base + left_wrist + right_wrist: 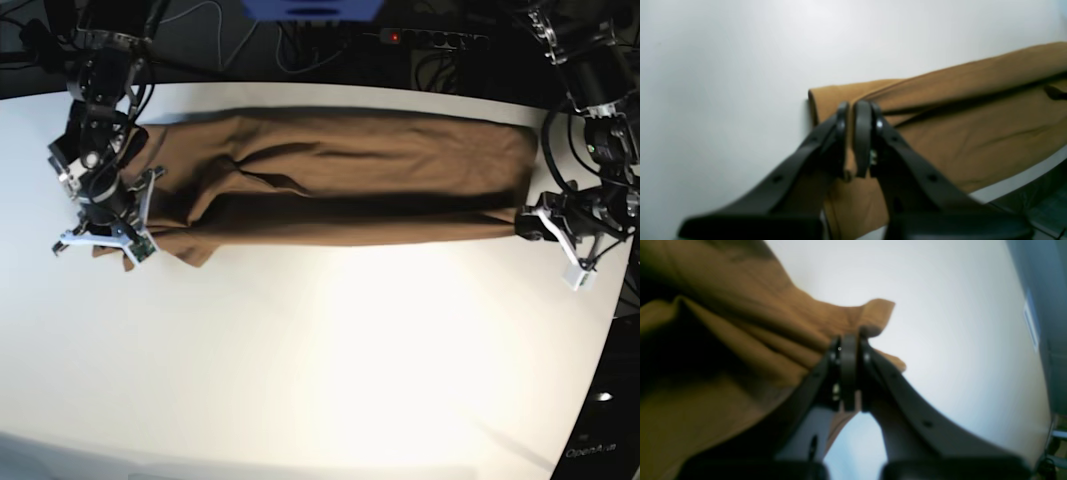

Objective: Fold the T-shirt properly
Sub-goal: 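Lift the held edge with both grippers and fold it over the body, then pull the folded shirt strip toward the robot with both grippers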

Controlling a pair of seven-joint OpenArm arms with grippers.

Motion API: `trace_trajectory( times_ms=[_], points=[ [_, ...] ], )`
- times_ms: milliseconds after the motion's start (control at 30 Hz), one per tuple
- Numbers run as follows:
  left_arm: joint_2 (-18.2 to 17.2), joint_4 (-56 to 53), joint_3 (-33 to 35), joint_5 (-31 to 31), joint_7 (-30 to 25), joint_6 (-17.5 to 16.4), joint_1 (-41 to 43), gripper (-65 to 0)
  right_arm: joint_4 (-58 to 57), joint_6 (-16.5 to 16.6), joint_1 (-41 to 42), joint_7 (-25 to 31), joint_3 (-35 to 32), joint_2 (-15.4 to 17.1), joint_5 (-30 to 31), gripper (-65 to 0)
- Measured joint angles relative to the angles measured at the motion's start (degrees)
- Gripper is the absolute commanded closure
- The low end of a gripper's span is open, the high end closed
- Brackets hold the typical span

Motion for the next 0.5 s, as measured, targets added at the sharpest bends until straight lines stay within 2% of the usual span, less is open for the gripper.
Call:
trace_trajectory(
  times_ms=[333,500],
  points=[
    [0.3,1.9,0.0,-0.2,0.0,0.0,2.3,-2.9,0.4,0.0,-2.8,0.3,0.3,0.3,0.0,-1.2],
    [0.3,2.0,-0.1,-1.4,2.5,0.0,2.3,-2.9,2.5,0.2,-4.5,-0.3,1.5,1.1,-0.2,-1.2]
  ],
)
